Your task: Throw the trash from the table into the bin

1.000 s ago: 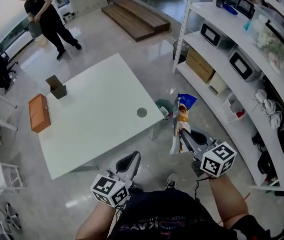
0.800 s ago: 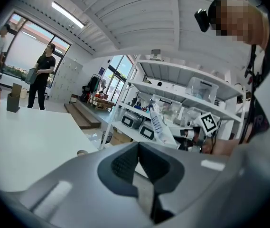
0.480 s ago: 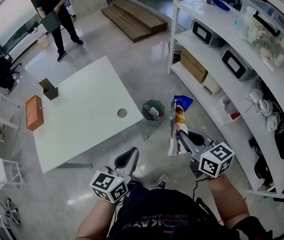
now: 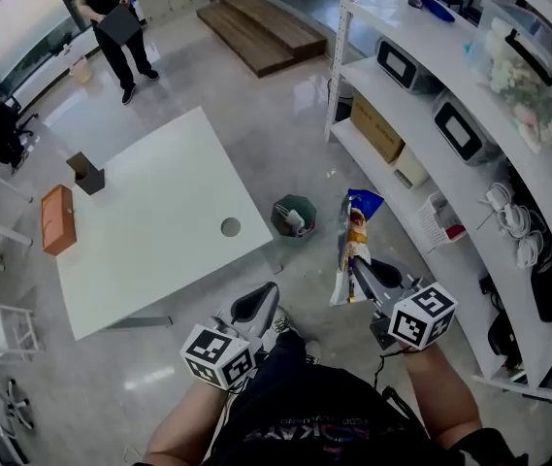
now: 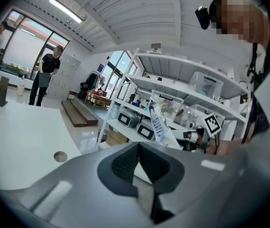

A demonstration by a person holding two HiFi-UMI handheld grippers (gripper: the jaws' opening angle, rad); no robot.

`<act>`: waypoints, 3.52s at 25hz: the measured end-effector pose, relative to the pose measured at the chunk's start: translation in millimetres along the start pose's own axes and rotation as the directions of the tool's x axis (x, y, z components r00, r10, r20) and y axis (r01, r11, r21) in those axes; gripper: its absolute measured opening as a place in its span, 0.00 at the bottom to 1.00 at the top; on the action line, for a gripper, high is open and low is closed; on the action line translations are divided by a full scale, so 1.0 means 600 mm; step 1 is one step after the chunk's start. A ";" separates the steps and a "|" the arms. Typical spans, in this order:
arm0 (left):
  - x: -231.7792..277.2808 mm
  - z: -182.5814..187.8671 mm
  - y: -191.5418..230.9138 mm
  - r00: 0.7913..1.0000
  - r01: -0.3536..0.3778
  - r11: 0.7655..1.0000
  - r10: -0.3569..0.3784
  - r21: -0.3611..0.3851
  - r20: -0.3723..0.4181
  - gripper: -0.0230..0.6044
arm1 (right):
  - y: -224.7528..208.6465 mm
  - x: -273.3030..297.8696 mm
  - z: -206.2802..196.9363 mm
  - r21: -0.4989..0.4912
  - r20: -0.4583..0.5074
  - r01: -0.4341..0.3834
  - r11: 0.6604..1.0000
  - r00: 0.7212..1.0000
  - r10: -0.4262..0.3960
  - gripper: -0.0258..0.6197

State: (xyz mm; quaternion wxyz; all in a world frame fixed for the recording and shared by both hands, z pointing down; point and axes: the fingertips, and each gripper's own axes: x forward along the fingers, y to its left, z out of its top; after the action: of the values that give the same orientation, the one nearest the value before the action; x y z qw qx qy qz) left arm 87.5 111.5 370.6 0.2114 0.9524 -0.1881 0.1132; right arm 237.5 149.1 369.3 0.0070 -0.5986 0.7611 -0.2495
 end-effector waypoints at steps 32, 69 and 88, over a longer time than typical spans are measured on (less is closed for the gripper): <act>0.226 0.069 0.211 0.981 -0.193 0.973 0.192 -0.127 -0.017 0.05 | -0.238 0.351 0.061 -0.014 -0.193 -0.173 0.985 0.967 0.167 0.05; 0.512 -0.354 0.326 0.943 -0.311 0.930 0.275 -0.198 -0.189 0.05 | -0.645 0.770 -0.618 -0.141 -0.765 -0.325 0.935 0.636 0.105 0.05; 0.550 -0.442 0.361 0.936 -0.339 0.895 0.289 -0.290 -0.203 0.05 | -0.736 0.840 -0.797 -0.249 -0.941 -0.348 0.904 0.306 -0.141 0.06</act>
State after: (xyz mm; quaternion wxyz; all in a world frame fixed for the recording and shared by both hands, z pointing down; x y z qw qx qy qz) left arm 261.4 -54.8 780.6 0.3561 0.8506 -0.3386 0.1872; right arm 348.1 -204.1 1104.6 -0.5487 -0.2724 0.6899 -0.3857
